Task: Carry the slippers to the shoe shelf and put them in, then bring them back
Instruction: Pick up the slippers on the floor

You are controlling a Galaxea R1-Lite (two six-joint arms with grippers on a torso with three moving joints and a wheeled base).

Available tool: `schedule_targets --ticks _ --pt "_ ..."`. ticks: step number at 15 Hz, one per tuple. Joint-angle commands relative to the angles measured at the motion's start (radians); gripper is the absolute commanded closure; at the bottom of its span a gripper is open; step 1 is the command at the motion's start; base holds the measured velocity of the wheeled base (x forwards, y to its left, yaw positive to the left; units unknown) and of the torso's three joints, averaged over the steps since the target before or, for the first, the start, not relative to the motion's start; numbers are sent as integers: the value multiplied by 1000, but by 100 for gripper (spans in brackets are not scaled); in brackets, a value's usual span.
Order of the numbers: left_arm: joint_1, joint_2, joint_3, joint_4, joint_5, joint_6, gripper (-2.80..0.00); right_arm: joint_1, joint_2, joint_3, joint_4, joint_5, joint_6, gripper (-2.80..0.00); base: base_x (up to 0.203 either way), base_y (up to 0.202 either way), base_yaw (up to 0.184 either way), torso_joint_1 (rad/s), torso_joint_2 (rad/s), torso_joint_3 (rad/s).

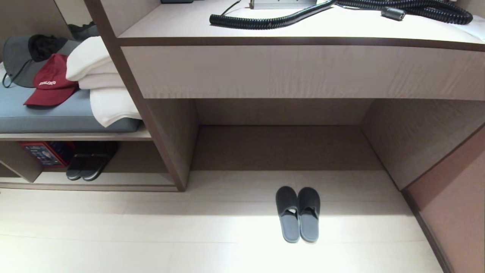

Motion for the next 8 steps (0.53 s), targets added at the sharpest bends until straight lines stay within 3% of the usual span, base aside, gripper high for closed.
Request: schedule_targets --ticks 1,8 --pt "2 1 0 0 0 -1 0 0 0 0 0 0 -2 0 0 0 0 7 2 -198" --pt "0 1 0 0 0 -1 0 0 0 0 0 0 0 0 0 0 0 2 4 -196"
